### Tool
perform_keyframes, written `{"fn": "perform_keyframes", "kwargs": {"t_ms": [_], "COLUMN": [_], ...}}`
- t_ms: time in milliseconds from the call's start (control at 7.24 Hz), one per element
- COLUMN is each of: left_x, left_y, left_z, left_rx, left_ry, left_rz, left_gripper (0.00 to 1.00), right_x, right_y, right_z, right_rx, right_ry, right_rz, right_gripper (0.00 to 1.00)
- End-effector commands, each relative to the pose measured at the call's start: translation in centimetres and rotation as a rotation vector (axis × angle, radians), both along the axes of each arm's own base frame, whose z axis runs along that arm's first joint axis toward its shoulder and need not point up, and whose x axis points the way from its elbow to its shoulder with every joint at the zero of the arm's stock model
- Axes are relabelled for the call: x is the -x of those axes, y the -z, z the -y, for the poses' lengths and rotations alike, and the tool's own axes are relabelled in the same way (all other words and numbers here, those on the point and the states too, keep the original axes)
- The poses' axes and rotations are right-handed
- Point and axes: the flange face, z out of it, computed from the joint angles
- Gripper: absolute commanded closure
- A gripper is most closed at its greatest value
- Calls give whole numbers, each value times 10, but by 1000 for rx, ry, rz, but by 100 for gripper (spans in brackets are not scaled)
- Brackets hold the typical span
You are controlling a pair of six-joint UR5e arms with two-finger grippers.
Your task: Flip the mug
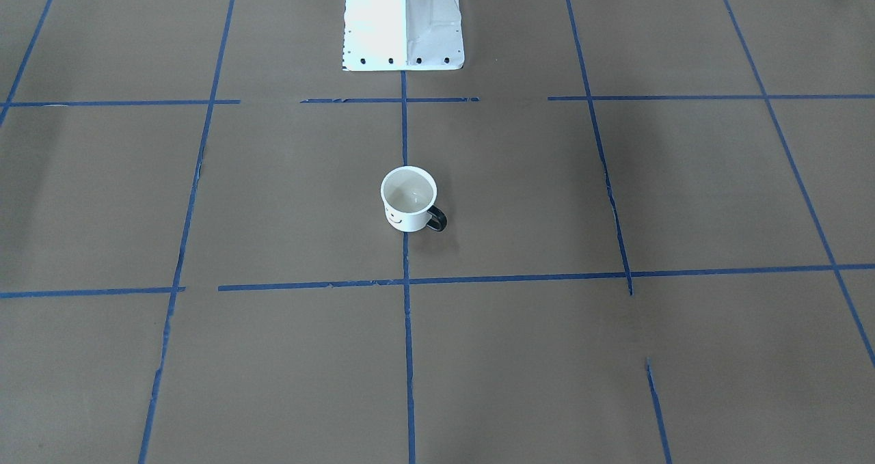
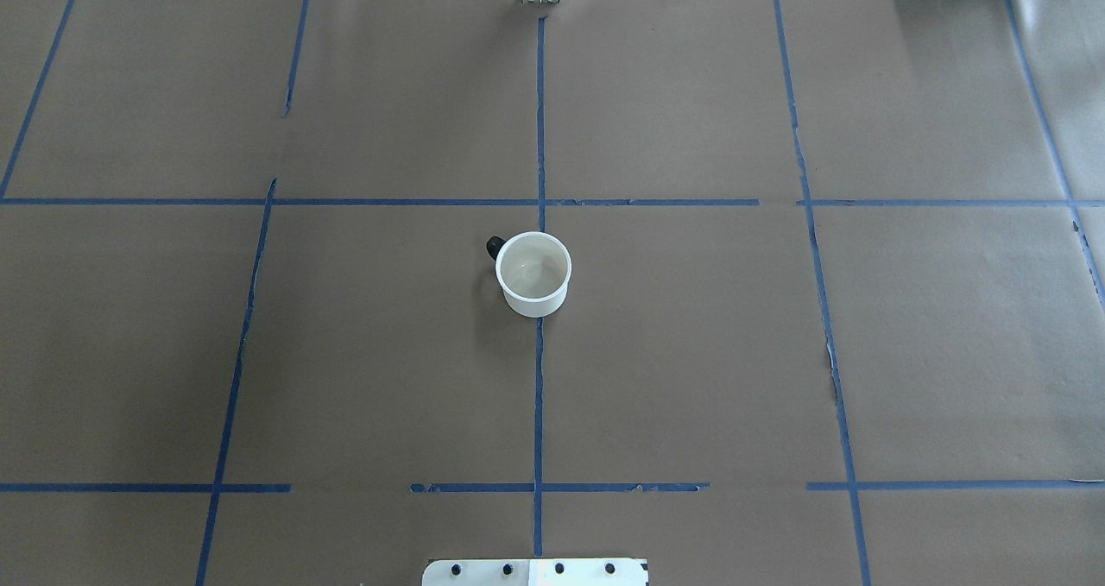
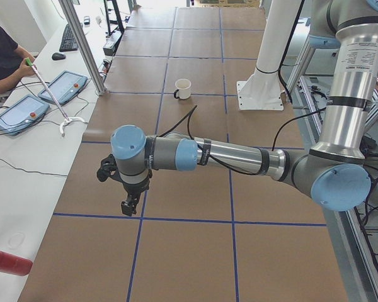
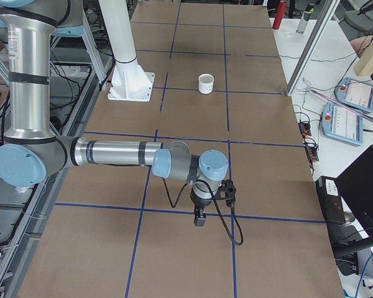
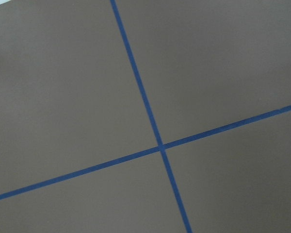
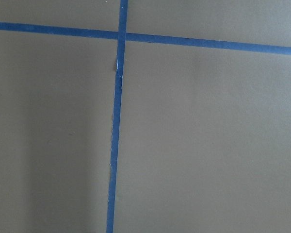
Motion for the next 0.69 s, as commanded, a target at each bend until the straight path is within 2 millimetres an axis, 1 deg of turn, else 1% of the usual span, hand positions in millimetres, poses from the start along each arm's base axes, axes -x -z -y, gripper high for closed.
{"fn": "perform_keyframes", "kwargs": {"t_ms": [0,138,276,414,553], "left_x": [8,7,0,-13,-41], "left_y": [-42,-40,-47,-41,-39], "left_z": [-36,-34,-33,-27,-20], "left_rx": [77,86,131,148,134], "left_ry": [16,23,58,61,7], "left_rz": [-21,-28,-78,-87,-82], "left_gripper": [0,0,0,0,0], "right_x": [0,0,0,0,0], "right_y": [0,0,0,0,0], "right_z": [0,0,0,0,0], "right_rx": [0,0,0,0,0], "right_ry": [0,0,0,0,0], "right_rz": [0,0,0,0,0], "right_gripper": [0,0,0,0,0]}}
